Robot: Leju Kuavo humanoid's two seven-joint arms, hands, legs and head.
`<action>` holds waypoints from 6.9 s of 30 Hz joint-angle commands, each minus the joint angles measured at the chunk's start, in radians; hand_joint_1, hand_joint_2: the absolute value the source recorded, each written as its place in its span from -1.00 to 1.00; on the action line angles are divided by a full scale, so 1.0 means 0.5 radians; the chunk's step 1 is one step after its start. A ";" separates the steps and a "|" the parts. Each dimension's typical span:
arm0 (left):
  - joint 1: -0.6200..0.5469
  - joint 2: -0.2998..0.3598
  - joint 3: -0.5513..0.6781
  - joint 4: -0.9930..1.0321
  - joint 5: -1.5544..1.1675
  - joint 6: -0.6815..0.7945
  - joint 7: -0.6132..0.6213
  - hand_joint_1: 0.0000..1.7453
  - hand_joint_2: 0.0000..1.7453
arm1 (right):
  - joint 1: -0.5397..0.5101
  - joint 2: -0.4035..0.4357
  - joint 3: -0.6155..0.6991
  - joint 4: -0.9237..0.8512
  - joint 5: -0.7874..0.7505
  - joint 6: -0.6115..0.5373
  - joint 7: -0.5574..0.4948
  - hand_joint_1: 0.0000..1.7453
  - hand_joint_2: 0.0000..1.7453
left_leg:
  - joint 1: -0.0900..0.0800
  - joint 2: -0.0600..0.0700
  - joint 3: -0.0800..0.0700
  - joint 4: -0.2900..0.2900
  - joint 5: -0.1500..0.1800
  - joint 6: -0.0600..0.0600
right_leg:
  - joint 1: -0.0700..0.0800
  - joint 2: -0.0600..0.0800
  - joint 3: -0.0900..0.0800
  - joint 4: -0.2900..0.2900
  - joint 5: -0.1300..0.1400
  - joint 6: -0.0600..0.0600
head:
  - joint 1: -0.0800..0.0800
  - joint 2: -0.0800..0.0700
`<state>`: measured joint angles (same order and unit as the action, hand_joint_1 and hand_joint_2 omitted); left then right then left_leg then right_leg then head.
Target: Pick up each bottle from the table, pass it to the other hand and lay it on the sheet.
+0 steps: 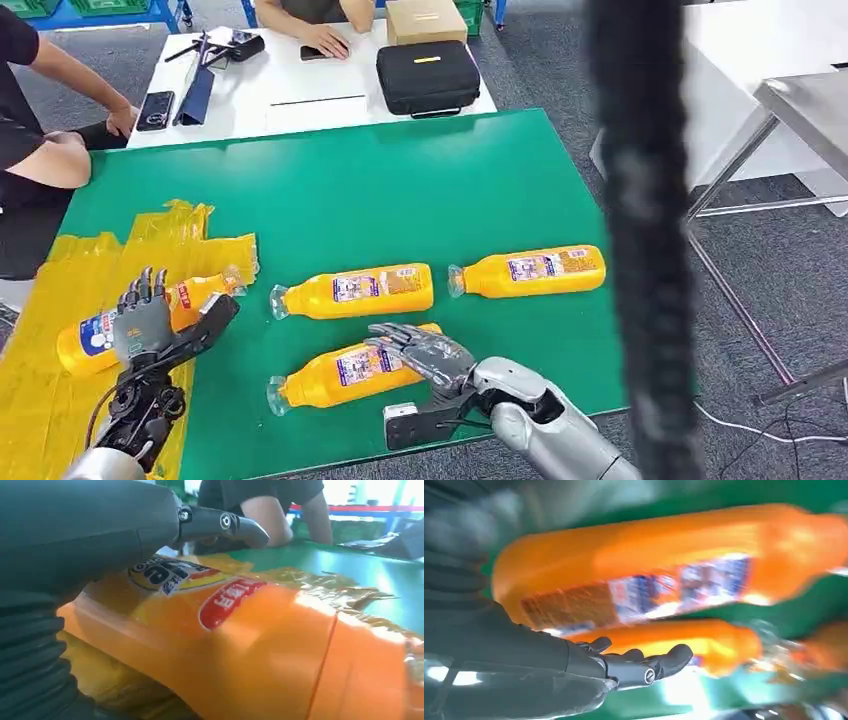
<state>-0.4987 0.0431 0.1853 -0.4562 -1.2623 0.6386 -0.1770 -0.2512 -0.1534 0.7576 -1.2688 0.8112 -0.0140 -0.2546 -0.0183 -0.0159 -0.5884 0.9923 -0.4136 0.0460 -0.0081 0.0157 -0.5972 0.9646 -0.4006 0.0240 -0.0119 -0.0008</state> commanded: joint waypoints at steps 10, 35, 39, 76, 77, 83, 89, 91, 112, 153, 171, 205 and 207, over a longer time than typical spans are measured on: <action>0.639 -0.221 -0.107 -1.461 1.436 -0.702 -0.535 -1.00 -1.00 | 0.076 0.093 -0.082 0.464 0.435 -0.176 0.198 -1.00 1.00 | 0.003 0.006 0.003 -0.001 -0.003 -0.005 | 0.003 0.000 0.003 -0.004 -0.001 0.000 | -0.001 0.000; 0.666 -0.187 -0.139 -1.497 2.420 -1.343 -0.504 -1.00 -1.00 | -0.086 0.102 0.032 0.797 0.295 -0.078 0.093 1.00 1.00 | 0.004 0.010 0.008 -0.001 -0.005 -0.010 | 0.005 0.000 0.003 -0.004 -0.002 -0.003 | -0.001 0.000; 0.716 -0.211 -0.022 -1.494 2.717 -1.505 -0.562 -1.00 -1.00 | -0.022 0.077 -0.208 0.538 -0.102 -0.024 -0.048 1.00 1.00 | 0.004 0.013 0.010 -0.002 -0.006 -0.012 | 0.005 0.005 0.004 -0.004 -0.001 -0.005 | -0.001 0.000; 0.693 -0.441 -0.451 -1.480 3.194 -1.896 -0.534 -1.00 1.00 | -0.708 0.729 -0.690 1.132 -1.008 -0.188 -0.547 1.00 1.00 | 0.004 0.017 -0.026 0.003 -0.002 -0.007 | 0.004 0.007 -0.029 0.002 0.003 -0.008 | -0.001 0.000; 0.669 -0.438 -0.474 -1.450 3.193 -1.889 -0.534 -1.00 1.00 | -0.728 0.737 -0.684 1.185 -1.006 -0.208 -0.558 1.00 1.00 | 0.005 0.017 -0.024 0.004 -0.004 -0.009 | 0.004 0.006 -0.027 0.003 0.001 -0.008 | -0.002 0.000; 0.598 -0.415 -0.503 -1.359 3.202 -1.893 -0.557 -1.00 1.00 | -0.746 0.760 -0.688 1.280 -1.008 -0.204 -0.595 1.00 1.00 | 0.004 0.011 -0.027 0.002 0.000 -0.005 | 0.003 0.002 -0.029 0.002 0.002 -0.007 | -0.001 0.000; 0.549 -0.396 -0.512 -1.310 3.197 -1.881 -0.577 -1.00 1.00 | -0.759 0.826 -0.626 1.403 -0.954 -0.186 -0.571 1.00 1.00 | 0.007 0.012 -0.019 0.006 -0.005 -0.012 | 0.007 0.000 -0.020 0.005 -0.003 -0.009 | -0.001 0.000; 0.545 -0.396 -0.516 -1.311 3.197 -1.873 -0.579 -1.00 1.00 | -0.758 0.849 -0.603 1.438 -0.937 -0.173 -0.567 1.00 1.00 | 0.006 0.012 -0.025 0.003 -0.002 -0.009 | 0.005 0.002 -0.026 0.002 0.001 -0.009 | -0.001 0.000; 0.479 -0.438 -0.599 -1.293 3.202 -1.835 -0.576 -1.00 1.00 | -0.706 1.005 0.206 1.439 -0.957 -0.272 -0.197 1.00 1.00 | 0.006 0.008 -0.028 0.003 -0.001 -0.007 | 0.005 -0.003 -0.029 0.003 -0.001 -0.008 | -0.001 0.000; 0.546 -0.249 -0.320 -1.771 2.105 -0.575 -0.826 1.00 1.00 | -0.753 0.743 -0.062 1.096 -1.182 -0.338 -0.262 -1.00 -1.00 | 0.008 0.007 -0.034 0.006 0.000 -0.007 | 0.006 -0.004 -0.035 0.004 0.001 -0.009 | -0.001 0.000; -0.026 -0.116 0.259 -0.372 -0.233 0.119 -0.127 1.00 1.00 | -0.665 0.512 -0.372 0.759 -0.879 -0.120 -0.247 -1.00 -1.00 | 0.005 -0.001 -0.026 0.000 0.006 -0.011 | 0.004 -0.012 -0.026 0.002 0.000 -0.009 | -0.001 0.000; -0.190 -0.068 0.170 -0.117 0.812 -0.940 -0.436 -1.00 -1.00 | -1.026 0.676 -0.012 1.639 0.072 -0.124 0.458 -1.00 1.00 | 0.007 0.000 -0.024 0.002 0.013 -0.021 | 0.004 -0.006 -0.029 0.011 0.007 -0.015 | -0.001 0.000; -0.108 -0.083 0.142 -0.292 1.102 -1.202 -0.608 -1.00 -1.00 | -1.016 0.690 -0.032 1.706 0.088 -0.066 0.459 -1.00 1.00 | 0.008 0.002 -0.023 0.002 0.013 -0.021 | 0.004 -0.005 -0.027 0.011 0.007 -0.015 | -0.001 0.000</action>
<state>-0.6349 0.0438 0.2400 -0.4654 -1.0294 0.3211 -0.2817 -0.7021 0.1663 0.6928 -0.6356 0.7910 -0.0759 -0.0821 -0.0155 -0.0171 -0.6019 0.9932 -0.4062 0.0384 -0.0070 0.0132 -0.6132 0.9712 -0.3969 0.0165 -0.0126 -0.0008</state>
